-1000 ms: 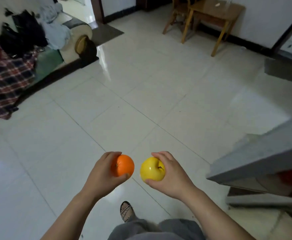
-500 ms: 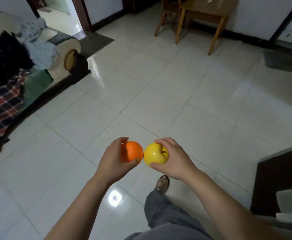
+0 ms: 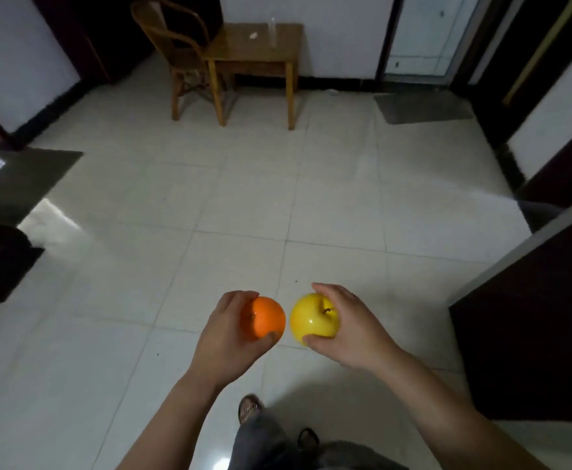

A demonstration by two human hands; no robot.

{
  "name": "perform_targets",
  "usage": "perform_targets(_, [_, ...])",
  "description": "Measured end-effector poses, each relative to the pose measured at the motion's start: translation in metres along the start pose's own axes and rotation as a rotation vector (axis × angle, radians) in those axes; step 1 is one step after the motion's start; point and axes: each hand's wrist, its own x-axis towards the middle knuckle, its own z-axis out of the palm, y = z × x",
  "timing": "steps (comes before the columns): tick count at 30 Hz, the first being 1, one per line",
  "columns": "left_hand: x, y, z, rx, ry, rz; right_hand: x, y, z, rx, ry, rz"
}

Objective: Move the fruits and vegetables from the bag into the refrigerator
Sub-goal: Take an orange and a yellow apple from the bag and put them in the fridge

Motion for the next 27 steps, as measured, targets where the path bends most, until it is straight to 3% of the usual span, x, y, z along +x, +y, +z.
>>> perform_targets(5, [0.124,0.039,0.031,0.019,-0.226,0.212,0.032,0.041,-0.05,0.002,0.227,0.222])
perform_targets(14, [0.295,0.163,0.107,0.11,-0.613,0.765,0.058,0.079,-0.15,0.094,0.694,0.564])
perform_targets(21, [0.32,0.279,0.207,0.12,-0.829,1.095,0.011,0.117,-0.208,0.011,0.955,0.754])
perform_targets(27, [0.315,0.387,0.293,0.073,-0.92,1.233,-0.037,0.183,-0.27,-0.073,1.162,0.829])
